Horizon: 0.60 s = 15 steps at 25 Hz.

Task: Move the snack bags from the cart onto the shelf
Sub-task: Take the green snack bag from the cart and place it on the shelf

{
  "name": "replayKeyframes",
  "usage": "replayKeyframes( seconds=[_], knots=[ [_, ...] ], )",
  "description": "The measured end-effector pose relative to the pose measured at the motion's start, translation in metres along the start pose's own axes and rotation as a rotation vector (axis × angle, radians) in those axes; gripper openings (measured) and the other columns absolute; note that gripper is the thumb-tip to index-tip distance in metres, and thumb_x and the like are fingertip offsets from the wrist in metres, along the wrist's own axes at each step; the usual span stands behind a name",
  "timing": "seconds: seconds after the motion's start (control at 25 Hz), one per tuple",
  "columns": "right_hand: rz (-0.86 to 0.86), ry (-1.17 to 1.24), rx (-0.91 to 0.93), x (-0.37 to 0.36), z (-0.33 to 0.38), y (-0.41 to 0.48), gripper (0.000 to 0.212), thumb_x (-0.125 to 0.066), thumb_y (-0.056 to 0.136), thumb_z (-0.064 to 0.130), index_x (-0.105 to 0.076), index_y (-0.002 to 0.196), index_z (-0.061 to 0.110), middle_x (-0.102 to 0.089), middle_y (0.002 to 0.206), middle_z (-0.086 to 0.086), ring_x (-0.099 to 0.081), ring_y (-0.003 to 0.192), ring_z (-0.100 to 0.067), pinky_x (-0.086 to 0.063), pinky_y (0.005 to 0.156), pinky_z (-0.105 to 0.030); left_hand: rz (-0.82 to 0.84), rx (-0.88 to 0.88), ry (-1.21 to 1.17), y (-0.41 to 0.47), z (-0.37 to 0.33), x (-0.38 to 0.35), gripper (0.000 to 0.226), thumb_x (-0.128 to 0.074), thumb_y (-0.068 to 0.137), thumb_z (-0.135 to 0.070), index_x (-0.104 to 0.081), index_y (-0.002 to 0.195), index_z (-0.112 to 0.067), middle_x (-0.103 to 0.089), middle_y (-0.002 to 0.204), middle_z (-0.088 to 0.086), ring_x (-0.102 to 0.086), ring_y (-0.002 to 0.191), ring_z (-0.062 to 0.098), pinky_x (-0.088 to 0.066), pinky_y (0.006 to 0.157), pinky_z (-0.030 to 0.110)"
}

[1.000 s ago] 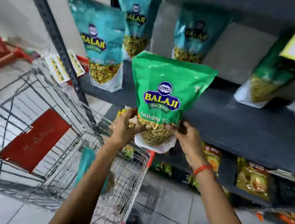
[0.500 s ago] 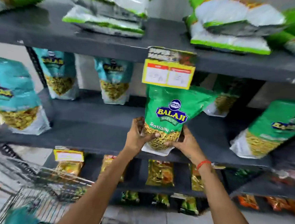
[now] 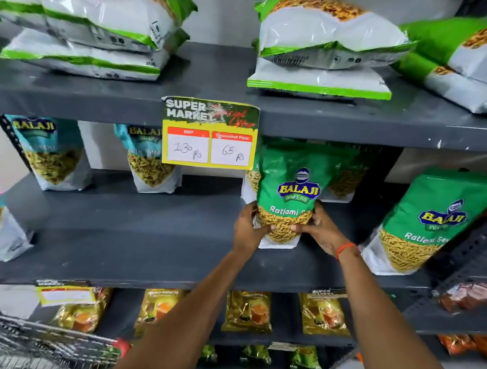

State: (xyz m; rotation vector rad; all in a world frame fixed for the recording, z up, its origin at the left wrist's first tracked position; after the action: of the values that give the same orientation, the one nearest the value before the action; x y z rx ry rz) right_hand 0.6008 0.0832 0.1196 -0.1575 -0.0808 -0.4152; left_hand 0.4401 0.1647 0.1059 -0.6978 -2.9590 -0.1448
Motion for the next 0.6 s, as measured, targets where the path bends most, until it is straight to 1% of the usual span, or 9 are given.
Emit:
replayKeyframes(
  seconds=[0.08,0.16,0.24,0.32,0.4,0.48,0.52,0.56,0.6],
  knots=[
    [0.033,0.024,-0.014,-0.004,-0.004,0.003,0.074,-0.058,0.077,-0.023,-0.031,0.137,0.011,-0.043,0.144,-0.02,-0.043,0.132,-0.031,-0.038,0.109,-0.044,-0.06,0.004,0.002,-0.003,0.007,-0.001,0.067,-0.077,0.07,-0.002,-0.045,0.129,-0.002,-0.057,0.129,0.019,-0.054,0.119,0.029,-0.045,0.096,0.031],
    [0.047,0.019,-0.02,-0.005,-0.008,0.004,0.071,-0.059,0.078,-0.021,-0.033,0.133,0.015,-0.043,0.144,-0.018,-0.046,0.127,-0.024,-0.039,0.105,-0.039,-0.076,0.001,0.023,-0.005,0.01,-0.001,0.067,-0.077,0.071,-0.003,-0.045,0.129,-0.003,-0.056,0.13,0.019,-0.053,0.12,0.03,-0.045,0.1,0.036],
    [0.042,0.008,-0.027,-0.005,-0.009,0.003,0.072,-0.06,0.078,-0.019,-0.031,0.137,0.011,-0.044,0.143,-0.016,-0.046,0.125,-0.021,-0.039,0.105,-0.038,-0.061,-0.004,0.063,-0.005,0.008,-0.002,0.066,-0.076,0.072,-0.004,-0.045,0.13,-0.003,-0.055,0.131,0.019,-0.051,0.122,0.032,-0.044,0.102,0.04],
    [0.028,-0.004,-0.043,-0.006,-0.011,-0.002,0.076,-0.06,0.078,-0.018,-0.028,0.142,0.008,-0.045,0.142,-0.015,-0.044,0.131,-0.026,-0.037,0.11,-0.04,-0.046,-0.016,0.127,-0.009,0.0,-0.001,0.069,-0.076,0.073,-0.008,-0.042,0.133,-0.004,-0.051,0.135,0.018,-0.047,0.127,0.032,-0.04,0.103,0.037],
    [-0.062,-0.004,-0.043,-0.011,-0.012,-0.017,0.084,-0.061,0.08,-0.014,-0.019,0.147,0.011,-0.036,0.149,-0.01,-0.034,0.138,-0.021,-0.032,0.114,-0.038,-0.034,-0.015,0.221,-0.022,-0.005,0.002,0.079,-0.073,0.077,-0.017,-0.029,0.142,-0.008,-0.038,0.148,0.014,-0.034,0.137,0.028,-0.032,0.109,0.036],
    [-0.253,-0.046,-0.002,-0.022,-0.018,-0.043,0.092,-0.067,0.081,-0.001,-0.009,0.15,0.017,-0.021,0.157,-0.001,-0.023,0.136,-0.006,-0.024,0.114,-0.03,-0.05,-0.049,0.25,-0.051,-0.006,0.014,0.082,-0.068,0.083,-0.024,-0.017,0.147,-0.013,-0.023,0.157,0.004,-0.022,0.144,0.02,-0.025,0.116,0.036],
    [-0.309,-0.082,0.028,-0.037,-0.023,-0.058,0.095,-0.07,0.08,0.006,-0.007,0.151,0.019,-0.018,0.158,0.001,-0.021,0.135,-0.003,-0.023,0.113,-0.027,-0.083,-0.08,0.249,-0.072,-0.003,0.026,0.081,-0.065,0.085,-0.025,-0.015,0.147,-0.014,-0.02,0.156,-0.001,-0.02,0.144,0.016,-0.025,0.117,0.034],
    [-0.302,-0.094,0.065,-0.06,-0.029,-0.072,0.096,-0.072,0.08,0.012,-0.008,0.151,0.021,-0.017,0.158,0.003,-0.021,0.136,-0.001,-0.023,0.114,-0.025,-0.129,-0.103,0.244,-0.095,0.003,0.043,0.079,-0.064,0.086,-0.024,-0.015,0.147,-0.014,-0.021,0.155,-0.005,-0.021,0.143,0.011,-0.025,0.116,0.031],
    [-0.237,-0.085,0.096,-0.09,-0.037,-0.084,0.095,-0.072,0.08,0.014,-0.009,0.15,0.023,-0.016,0.158,0.006,-0.021,0.138,0.002,-0.023,0.114,-0.023,-0.18,-0.111,0.234,-0.119,0.012,0.063,0.077,-0.063,0.087,-0.022,-0.015,0.148,-0.014,-0.022,0.154,-0.005,-0.023,0.142,0.009,-0.026,0.116,0.028]
  ],
)
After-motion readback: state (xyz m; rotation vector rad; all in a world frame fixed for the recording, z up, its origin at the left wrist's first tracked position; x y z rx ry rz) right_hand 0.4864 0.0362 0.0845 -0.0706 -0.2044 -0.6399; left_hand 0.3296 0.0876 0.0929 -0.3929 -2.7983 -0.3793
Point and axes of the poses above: each hand's wrist, its own y-axis towards the middle knuckle, its own x-axis out of the back of the hand, z = x × y, the point moved 6 cm from there along y, towards the middle knuckle
